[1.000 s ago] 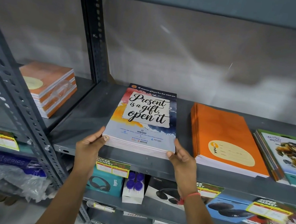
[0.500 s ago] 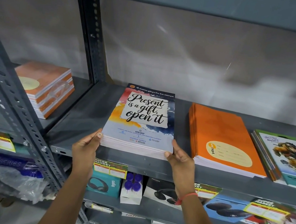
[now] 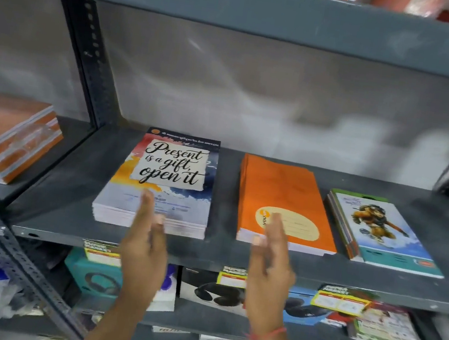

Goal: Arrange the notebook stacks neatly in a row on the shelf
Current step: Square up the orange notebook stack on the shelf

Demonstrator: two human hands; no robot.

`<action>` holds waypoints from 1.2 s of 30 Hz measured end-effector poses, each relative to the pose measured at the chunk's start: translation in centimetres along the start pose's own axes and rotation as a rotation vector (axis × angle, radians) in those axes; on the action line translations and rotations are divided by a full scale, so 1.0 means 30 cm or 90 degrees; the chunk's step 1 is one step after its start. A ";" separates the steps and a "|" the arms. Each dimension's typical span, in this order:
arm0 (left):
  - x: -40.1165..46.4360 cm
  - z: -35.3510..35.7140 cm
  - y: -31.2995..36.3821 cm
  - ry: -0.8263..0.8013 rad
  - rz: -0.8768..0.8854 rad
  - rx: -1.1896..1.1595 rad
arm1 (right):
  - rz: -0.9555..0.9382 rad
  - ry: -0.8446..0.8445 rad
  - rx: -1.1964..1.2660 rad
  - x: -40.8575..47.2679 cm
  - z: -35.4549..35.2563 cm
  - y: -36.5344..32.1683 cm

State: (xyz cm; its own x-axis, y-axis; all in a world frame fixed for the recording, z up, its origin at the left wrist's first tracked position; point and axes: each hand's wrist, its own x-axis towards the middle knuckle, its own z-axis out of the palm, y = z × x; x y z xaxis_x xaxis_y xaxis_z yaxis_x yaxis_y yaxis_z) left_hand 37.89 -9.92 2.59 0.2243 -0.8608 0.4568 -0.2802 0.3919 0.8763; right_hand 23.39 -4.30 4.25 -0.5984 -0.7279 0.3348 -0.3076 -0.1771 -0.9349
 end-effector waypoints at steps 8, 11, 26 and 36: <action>-0.113 0.351 0.097 -0.255 -0.251 -0.126 | 0.210 0.075 0.148 0.225 -0.322 0.169; -0.133 0.405 0.102 -0.233 -0.285 -0.139 | 0.223 -0.100 0.094 0.262 -0.345 0.223; -0.135 0.401 0.091 -0.165 -0.324 -0.242 | 0.188 -0.274 0.142 0.355 -0.481 0.319; -0.135 0.430 0.102 -0.065 -0.344 -0.226 | 0.233 -0.234 0.153 0.366 -0.471 0.320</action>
State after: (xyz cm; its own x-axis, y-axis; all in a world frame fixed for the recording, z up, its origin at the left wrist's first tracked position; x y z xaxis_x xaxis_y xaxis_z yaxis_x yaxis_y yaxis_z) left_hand 24.08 -9.42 1.43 0.1527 -0.9862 -0.0635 0.1771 -0.0359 0.9835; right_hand 3.41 -4.62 0.63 -0.3251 -0.9449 -0.0393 0.0740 0.0160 -0.9971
